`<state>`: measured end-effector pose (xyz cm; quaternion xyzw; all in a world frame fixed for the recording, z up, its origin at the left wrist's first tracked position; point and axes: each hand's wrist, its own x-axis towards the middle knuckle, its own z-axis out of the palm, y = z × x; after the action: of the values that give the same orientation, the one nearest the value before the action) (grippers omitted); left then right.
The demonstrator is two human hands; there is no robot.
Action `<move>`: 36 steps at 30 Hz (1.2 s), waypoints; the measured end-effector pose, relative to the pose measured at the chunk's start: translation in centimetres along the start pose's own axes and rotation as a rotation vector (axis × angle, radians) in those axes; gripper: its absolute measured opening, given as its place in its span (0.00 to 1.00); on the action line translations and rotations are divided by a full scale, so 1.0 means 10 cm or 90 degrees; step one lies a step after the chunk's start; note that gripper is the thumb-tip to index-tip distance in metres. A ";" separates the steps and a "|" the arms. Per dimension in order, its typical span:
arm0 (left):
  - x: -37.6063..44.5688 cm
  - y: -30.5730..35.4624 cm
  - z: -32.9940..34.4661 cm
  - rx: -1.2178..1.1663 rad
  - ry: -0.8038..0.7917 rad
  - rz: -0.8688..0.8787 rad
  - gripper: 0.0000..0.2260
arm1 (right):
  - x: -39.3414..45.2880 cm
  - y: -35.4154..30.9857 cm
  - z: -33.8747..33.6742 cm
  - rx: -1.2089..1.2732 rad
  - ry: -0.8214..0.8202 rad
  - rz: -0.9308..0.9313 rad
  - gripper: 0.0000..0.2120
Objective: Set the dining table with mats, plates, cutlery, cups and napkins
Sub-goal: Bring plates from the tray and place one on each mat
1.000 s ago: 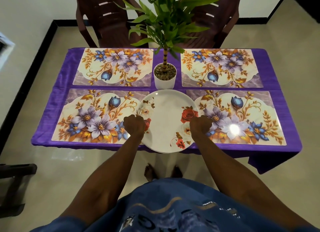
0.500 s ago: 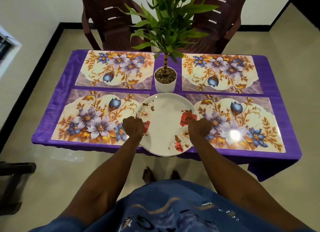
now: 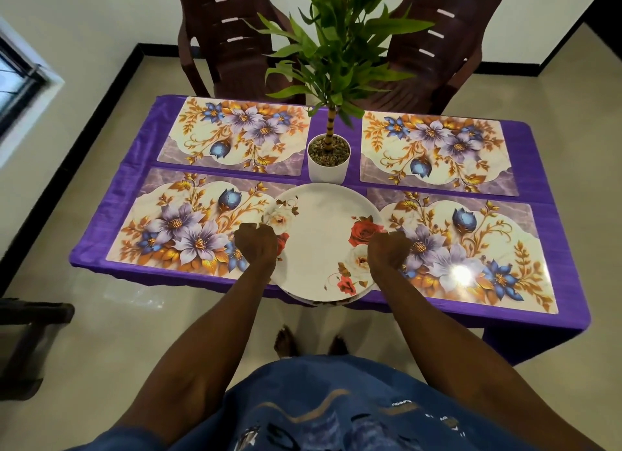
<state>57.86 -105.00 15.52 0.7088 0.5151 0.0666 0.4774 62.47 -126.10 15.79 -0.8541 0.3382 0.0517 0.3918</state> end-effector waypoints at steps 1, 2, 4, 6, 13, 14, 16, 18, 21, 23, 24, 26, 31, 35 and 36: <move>0.00 0.01 -0.02 0.007 0.017 0.000 0.20 | -0.01 0.00 -0.01 -0.002 -0.016 -0.003 0.20; 0.00 0.00 -0.05 0.025 0.040 0.000 0.22 | -0.01 0.01 0.00 -0.001 -0.046 -0.004 0.21; 0.03 -0.04 -0.14 0.031 0.079 0.001 0.22 | -0.10 0.00 0.02 0.026 -0.122 -0.022 0.19; 0.12 -0.08 -0.24 0.007 0.103 0.003 0.19 | -0.22 -0.04 0.08 0.038 -0.081 -0.036 0.19; 0.76 -0.15 -0.86 -0.094 0.169 0.052 0.10 | -0.79 -0.37 0.57 0.136 -0.090 -0.105 0.17; 0.93 -0.18 -0.97 -0.099 0.167 0.062 0.10 | -0.91 -0.47 0.66 0.159 -0.106 -0.108 0.17; 1.28 -0.24 -1.22 -0.134 0.168 0.058 0.10 | -1.12 -0.64 0.89 0.203 -0.128 -0.139 0.18; 1.65 -0.32 -1.52 -0.161 0.180 0.040 0.10 | -1.37 -0.78 1.14 0.210 -0.152 -0.167 0.19; 2.07 -0.39 -1.93 -0.130 0.208 0.036 0.10 | -1.62 -0.96 1.51 0.132 -0.202 -0.230 0.13; 2.35 -0.49 -2.11 -0.119 0.206 0.032 0.11 | -1.75 -1.05 1.75 0.088 -0.230 -0.251 0.13; 2.51 -0.57 -2.17 -0.120 0.201 0.029 0.11 | -1.82 -1.10 1.83 0.080 -0.248 -0.240 0.13; 2.68 -0.68 -2.25 -0.102 0.203 0.019 0.11 | -1.87 -1.11 1.98 0.071 -0.267 -0.212 0.14; 2.64 -0.72 -2.34 -0.117 0.142 0.031 0.08 | -1.91 -1.09 2.22 0.042 -0.260 -0.185 0.19; 2.64 -0.79 -2.27 -0.084 0.073 0.038 0.07 | -1.89 -1.10 2.26 -0.004 -0.221 -0.215 0.20; 2.65 -0.81 -2.25 -0.073 0.065 0.043 0.08 | -1.87 -1.09 2.26 -0.017 -0.208 -0.219 0.19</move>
<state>51.47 -70.15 10.95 0.6931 0.5095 0.1480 0.4880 58.92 -95.11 13.79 -0.8846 0.1189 0.1261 0.4330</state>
